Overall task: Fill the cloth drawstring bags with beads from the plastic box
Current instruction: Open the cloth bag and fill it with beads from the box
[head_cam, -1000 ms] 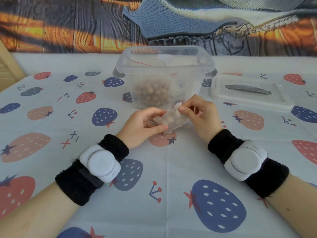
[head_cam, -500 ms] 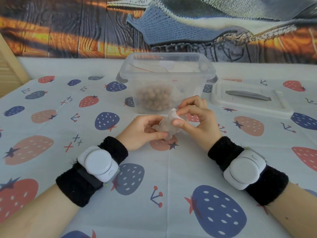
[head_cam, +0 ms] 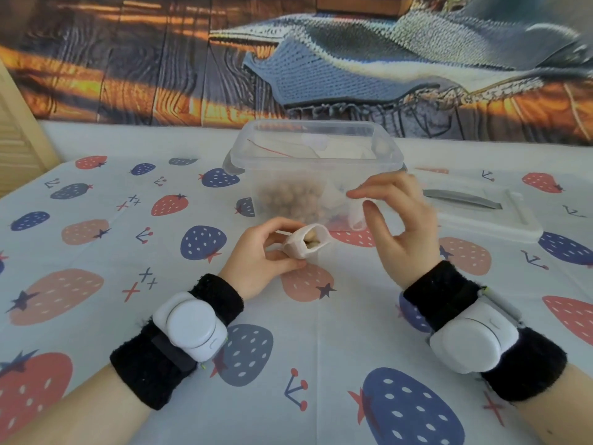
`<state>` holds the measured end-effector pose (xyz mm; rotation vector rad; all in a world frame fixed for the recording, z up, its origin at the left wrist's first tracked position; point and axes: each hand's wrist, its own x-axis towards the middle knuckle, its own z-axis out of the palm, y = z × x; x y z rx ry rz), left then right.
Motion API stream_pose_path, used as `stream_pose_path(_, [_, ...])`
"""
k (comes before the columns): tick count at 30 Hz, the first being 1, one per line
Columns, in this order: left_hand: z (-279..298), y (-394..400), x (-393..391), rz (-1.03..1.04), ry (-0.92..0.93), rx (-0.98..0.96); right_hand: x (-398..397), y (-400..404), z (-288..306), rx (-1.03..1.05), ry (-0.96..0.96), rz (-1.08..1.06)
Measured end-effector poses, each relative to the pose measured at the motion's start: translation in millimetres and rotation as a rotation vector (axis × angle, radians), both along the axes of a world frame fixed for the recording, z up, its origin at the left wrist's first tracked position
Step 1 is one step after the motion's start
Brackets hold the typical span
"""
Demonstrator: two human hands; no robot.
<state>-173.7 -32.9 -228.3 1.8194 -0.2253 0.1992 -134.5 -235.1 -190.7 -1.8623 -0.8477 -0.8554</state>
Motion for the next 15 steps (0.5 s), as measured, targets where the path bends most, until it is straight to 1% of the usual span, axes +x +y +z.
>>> stream_pose_path(2, [2,2,-1,0.026,-0.017,-0.025,6,2,18,-0.041,-0.079,-0.04])
stream_pose_path(3, [3,3,-2,0.037,-0.025,-0.026,12,5,26,-0.052,-0.066,-0.059])
stream_pose_path(5, [4,8,-4,0.059,-0.03,-0.016,28,16,42,-0.096,0.033,-0.087])
stream_pose_path(7, [4,16,-7,0.084,-0.033,-0.012,44,29,59,-0.197,0.18,-0.072])
stream_pose_path(10, [6,30,-11,0.141,-0.038,0.003,64,54,85,-0.376,0.363,0.034])
stream_pose_path(12, [6,37,-13,0.185,-0.046,-0.035,74,70,94,-0.481,0.453,0.114])
stream_pose_path(15, [7,45,-11,0.257,-0.086,-0.102,92,90,98,-0.736,0.577,0.091])
